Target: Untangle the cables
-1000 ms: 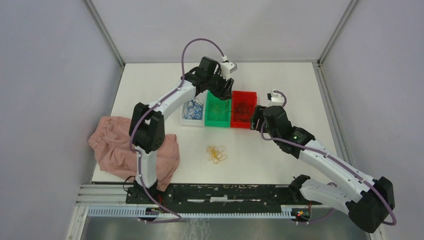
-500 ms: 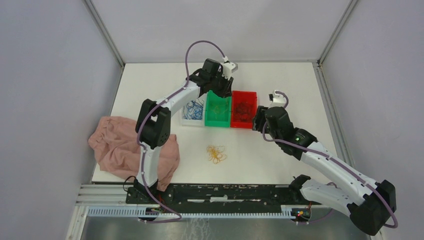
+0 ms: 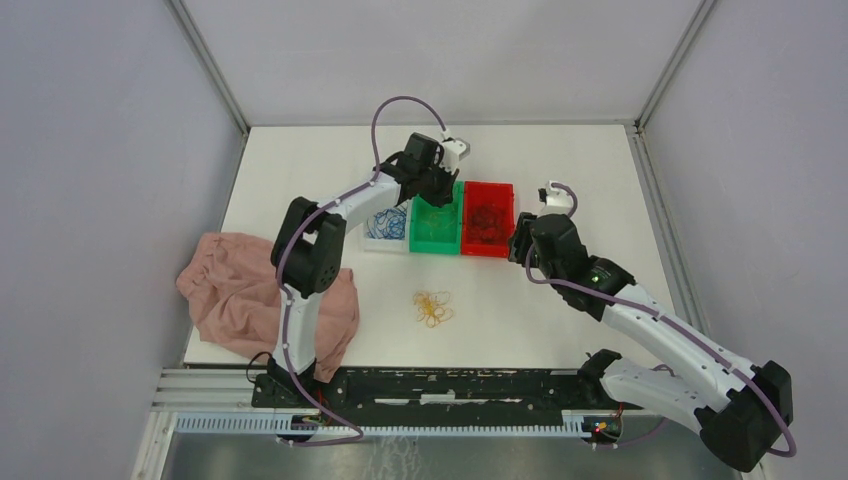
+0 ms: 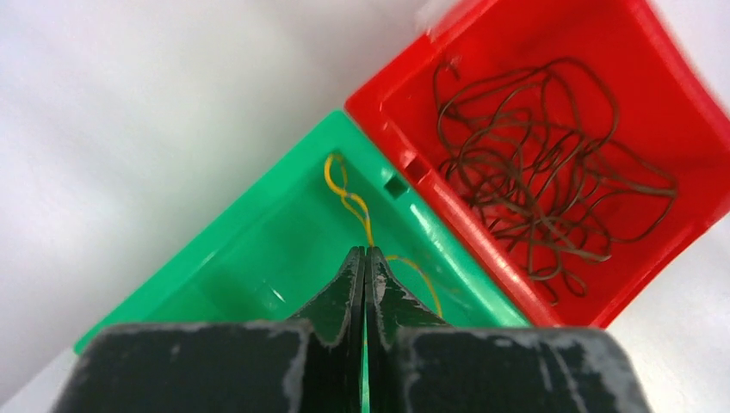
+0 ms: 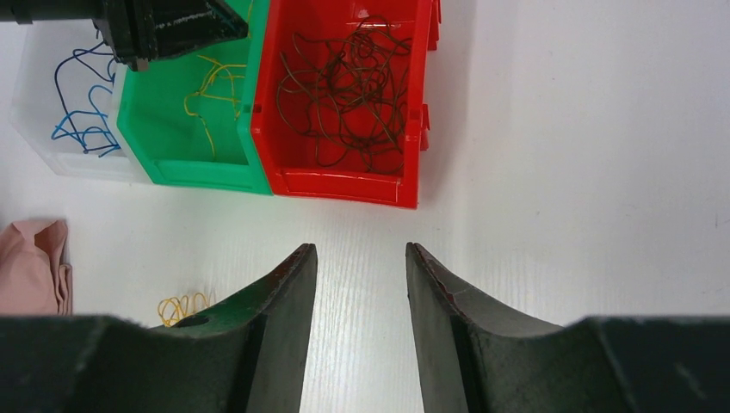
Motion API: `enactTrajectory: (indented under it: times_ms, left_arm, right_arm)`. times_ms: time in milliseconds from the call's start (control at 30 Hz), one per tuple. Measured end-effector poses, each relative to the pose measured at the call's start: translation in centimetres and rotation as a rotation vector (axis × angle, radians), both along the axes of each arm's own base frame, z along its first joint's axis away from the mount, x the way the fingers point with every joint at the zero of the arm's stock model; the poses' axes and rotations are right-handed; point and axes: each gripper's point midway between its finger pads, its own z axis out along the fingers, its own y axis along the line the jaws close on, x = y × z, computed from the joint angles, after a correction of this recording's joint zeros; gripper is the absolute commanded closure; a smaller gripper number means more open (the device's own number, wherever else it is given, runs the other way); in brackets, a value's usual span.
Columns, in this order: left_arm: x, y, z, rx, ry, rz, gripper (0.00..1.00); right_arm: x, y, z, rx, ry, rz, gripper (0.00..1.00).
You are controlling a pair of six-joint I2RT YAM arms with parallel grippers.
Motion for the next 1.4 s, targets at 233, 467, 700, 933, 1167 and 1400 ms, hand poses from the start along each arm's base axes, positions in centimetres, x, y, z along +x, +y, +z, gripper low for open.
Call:
enactTrajectory:
  times_ms: [233, 467, 700, 933, 1167, 1400]
  left_arm:
    - [-1.4, 1.4, -3.2, 0.056, 0.047, 0.011, 0.97]
    - [-1.6, 1.6, -3.9, 0.058, 0.048, 0.012, 0.97]
    - [-1.7, 1.7, -3.7, 0.059, 0.045, 0.011, 0.90]
    - [-2.4, 3.1, 1.1, 0.057, 0.040, -0.006, 0.28]
    - [-4.9, 6.8, 9.9, -0.024, -0.016, -0.014, 0.13]
    - [-10.7, 9.7, 13.0, -0.056, -0.005, -0.063, 0.12]
  right_arm:
    - [-0.1, -0.1, -0.5, -0.007, 0.009, 0.000, 0.55]
    - [-0.2, -0.2, -0.6, -0.007, 0.009, 0.000, 0.55]
    - [-0.2, -0.1, -0.5, -0.005, 0.007, 0.005, 0.41]
    - [-0.6, 2.0, -1.0, 0.005, 0.017, 0.111, 0.32]
    - [-3.6, 9.5, -4.8, 0.010, 0.135, 0.445, 0.38]
    - [-5.8, 13.1, -10.3, -0.008, 0.293, 0.642, 0.41]
